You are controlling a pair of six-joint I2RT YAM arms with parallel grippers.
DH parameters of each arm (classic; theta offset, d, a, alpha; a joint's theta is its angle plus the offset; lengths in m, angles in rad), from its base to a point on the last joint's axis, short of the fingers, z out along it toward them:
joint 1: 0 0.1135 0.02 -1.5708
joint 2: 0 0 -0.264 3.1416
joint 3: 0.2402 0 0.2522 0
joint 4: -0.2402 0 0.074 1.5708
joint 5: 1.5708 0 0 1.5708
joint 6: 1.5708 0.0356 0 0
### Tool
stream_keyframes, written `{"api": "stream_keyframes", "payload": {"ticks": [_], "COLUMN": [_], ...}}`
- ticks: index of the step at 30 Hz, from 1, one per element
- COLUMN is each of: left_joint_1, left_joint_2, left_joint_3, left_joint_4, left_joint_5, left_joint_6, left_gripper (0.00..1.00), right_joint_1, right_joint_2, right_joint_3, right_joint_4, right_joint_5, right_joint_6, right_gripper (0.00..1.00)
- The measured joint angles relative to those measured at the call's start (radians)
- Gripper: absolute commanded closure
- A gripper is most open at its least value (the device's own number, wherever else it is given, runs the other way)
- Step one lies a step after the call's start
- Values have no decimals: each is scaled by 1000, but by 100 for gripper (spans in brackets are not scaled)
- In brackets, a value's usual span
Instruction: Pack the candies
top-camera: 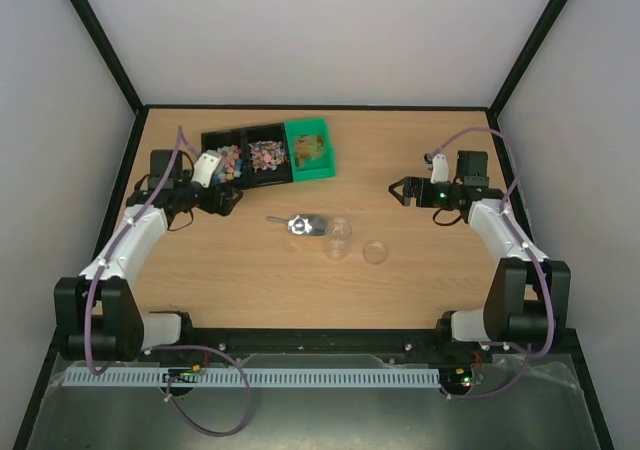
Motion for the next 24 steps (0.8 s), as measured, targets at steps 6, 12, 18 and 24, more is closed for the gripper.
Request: {"api": "stream_keyframes", "payload": {"ticks": [6, 12, 18, 24], "left_joint_1": [-40, -128, -265, -294], "left_joint_2": [22, 232, 376, 484], "left_joint_3": [35, 201, 222, 245], "left_joint_4": [-86, -267, -293, -275], "left_joint_5": [81, 158, 122, 117], "left_joint_6": [238, 552, 726, 816], "left_gripper": [0, 1, 1, 11], "right_joint_1": [-25, -51, -59, -65], "right_joint_2": [31, 86, 90, 92], "right_joint_3": [26, 62, 63, 64], "right_joint_4": [-45, -92, -130, -163], "right_joint_5": [-80, -162, -219, -264], "right_joint_6": [-6, -30, -56, -79], "right_gripper": [1, 1, 1, 1]}}
